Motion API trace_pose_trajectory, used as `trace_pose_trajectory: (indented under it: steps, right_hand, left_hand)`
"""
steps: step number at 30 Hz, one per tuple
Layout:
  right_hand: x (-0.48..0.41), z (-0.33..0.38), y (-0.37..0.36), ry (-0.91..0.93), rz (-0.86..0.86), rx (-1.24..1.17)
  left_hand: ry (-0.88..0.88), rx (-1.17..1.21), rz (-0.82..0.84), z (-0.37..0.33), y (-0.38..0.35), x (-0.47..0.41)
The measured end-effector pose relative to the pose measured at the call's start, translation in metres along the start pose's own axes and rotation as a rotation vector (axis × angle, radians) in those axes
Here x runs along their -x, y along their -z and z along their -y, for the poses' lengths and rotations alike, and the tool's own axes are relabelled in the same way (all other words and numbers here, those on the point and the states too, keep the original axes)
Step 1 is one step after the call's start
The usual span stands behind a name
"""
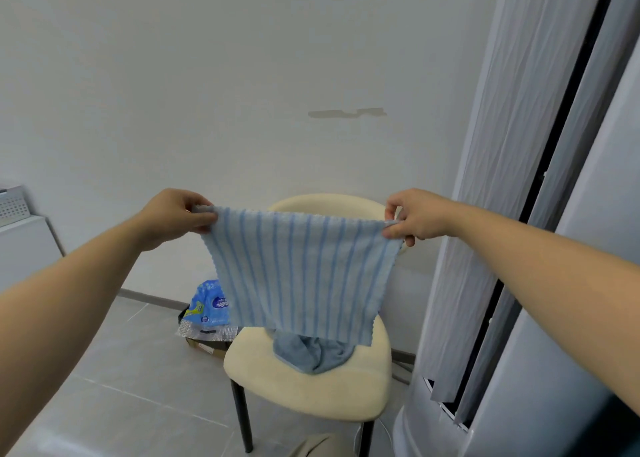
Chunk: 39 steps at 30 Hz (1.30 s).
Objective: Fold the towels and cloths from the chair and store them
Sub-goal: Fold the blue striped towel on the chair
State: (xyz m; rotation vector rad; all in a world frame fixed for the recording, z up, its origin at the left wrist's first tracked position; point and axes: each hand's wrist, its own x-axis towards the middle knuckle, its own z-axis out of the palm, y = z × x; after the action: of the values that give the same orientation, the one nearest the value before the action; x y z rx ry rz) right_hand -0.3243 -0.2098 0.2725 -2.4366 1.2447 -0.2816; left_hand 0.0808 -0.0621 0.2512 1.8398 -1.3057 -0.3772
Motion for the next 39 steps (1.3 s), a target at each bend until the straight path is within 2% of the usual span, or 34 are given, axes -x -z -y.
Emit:
trace_pose_trajectory:
  steps: [4, 7, 9, 10, 13, 16, 17, 19, 21, 24, 27, 31, 36, 39]
  right_hand:
    - [-0.001, -0.005, 0.004, -0.029, 0.098, 0.076]
    - [-0.005, -0.008, 0.004, -0.065, 0.11, 0.144]
    - [-0.008, -0.01, 0.003, -0.09, 0.151, 0.127]
    - [-0.01, -0.01, 0.001, -0.1, 0.154, 0.123]
    - [-0.013, -0.011, -0.001, -0.122, 0.114, 0.143]
    - [-0.018, -0.016, -0.002, -0.132, 0.031, 0.081]
    - [-0.019, -0.018, -0.003, -0.14, 0.023, 0.057]
    - [-0.022, -0.021, -0.004, -0.157, 0.034, 0.034]
    - [-0.028, -0.023, -0.006, -0.17, 0.061, 0.034]
    - [-0.033, -0.026, -0.01, -0.178, 0.061, 0.013]
    - [-0.039, -0.028, -0.013, -0.173, -0.004, 0.005]
    - [-0.051, -0.03, -0.021, -0.2, -0.035, 0.024]
    - [-0.066, -0.033, -0.028, -0.288, -0.145, -0.227]
    - [-0.069, -0.033, -0.03, -0.251, -0.298, -0.177]
  left_hand:
    - [-0.015, -0.076, 0.081, 0.003, -0.001, 0.0]
    - [-0.035, -0.368, 0.248, -0.002, -0.002, 0.0]
    - [-0.07, -0.45, 0.196, -0.006, -0.007, -0.006]
    - [-0.069, -0.442, 0.175, -0.008, -0.01, -0.009]
    - [0.016, -0.355, 0.267, -0.013, -0.023, -0.016]
    - [0.07, -0.171, 0.184, -0.009, -0.031, -0.023]
    - [0.096, -0.159, 0.217, -0.007, -0.033, -0.025]
    - [0.142, -0.144, 0.29, -0.005, -0.04, -0.024]
    - [0.143, -0.064, 0.241, 0.0, -0.045, -0.028]
    - [0.175, -0.029, 0.285, 0.001, -0.048, -0.034]
    - [0.166, 0.043, 0.191, 0.005, -0.051, -0.045]
    - [0.155, -0.042, 0.214, 0.006, -0.061, -0.055]
    - [0.07, -0.064, 0.054, 0.003, -0.072, -0.071]
    - [0.003, -0.102, -0.065, 0.003, -0.075, -0.077]
